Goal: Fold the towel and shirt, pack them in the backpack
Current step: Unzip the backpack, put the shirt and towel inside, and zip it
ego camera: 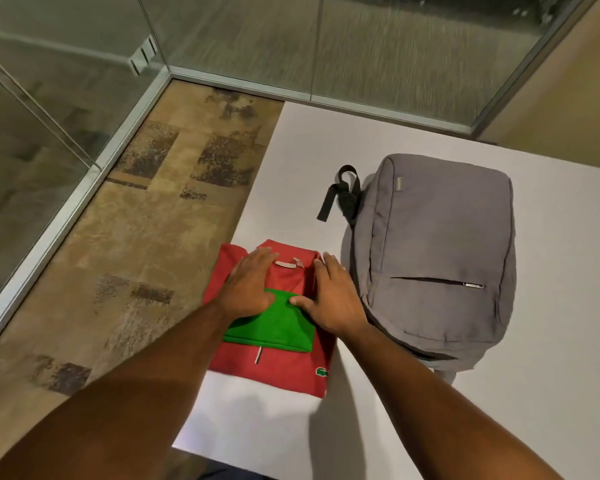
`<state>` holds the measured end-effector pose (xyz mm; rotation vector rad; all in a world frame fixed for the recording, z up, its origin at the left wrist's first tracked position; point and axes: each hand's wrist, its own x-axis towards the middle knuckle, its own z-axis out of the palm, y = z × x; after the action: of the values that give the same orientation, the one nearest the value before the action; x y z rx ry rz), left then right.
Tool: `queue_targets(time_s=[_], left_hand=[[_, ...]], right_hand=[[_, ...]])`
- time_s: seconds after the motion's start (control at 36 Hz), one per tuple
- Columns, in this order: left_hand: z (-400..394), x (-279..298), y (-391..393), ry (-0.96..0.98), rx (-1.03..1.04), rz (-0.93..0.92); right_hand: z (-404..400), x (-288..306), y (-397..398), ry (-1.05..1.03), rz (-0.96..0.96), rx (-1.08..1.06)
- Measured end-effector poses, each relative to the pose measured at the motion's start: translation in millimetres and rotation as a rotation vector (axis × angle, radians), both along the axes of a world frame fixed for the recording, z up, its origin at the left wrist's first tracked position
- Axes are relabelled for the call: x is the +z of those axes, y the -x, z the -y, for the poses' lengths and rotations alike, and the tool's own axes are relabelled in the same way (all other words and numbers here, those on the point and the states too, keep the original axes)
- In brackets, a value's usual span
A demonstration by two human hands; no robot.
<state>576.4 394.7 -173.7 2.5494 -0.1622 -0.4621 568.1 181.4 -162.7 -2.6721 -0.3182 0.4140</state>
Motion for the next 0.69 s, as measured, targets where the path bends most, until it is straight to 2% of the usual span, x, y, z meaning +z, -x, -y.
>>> queue_targets(time_s=[0.22,0.42,0.58,0.69], left_hand=[[-28.0,-10.0,-14.5,-0.275,-0.107,-0.103],[-28.4,-8.6,-22.5,-0.340,-0.194,-0.132],[-29.2,-9.3,-31.7,-0.388,-0.245,-0.113],[-27.9,-4.5,-34.6,-0.340,-0.205,-0.100]], right_hand=[[-31.2,-6.5,-34.7,0.064,-0.120,0.003],[-43.5,-13.6,-67.0,0.168,-0.324,0.048],[-59.0,-6.4,-74.4,0.292,-0.299,0.105],[-63.4,-7.1,-72.5,0.237,-0.362,0.075]])
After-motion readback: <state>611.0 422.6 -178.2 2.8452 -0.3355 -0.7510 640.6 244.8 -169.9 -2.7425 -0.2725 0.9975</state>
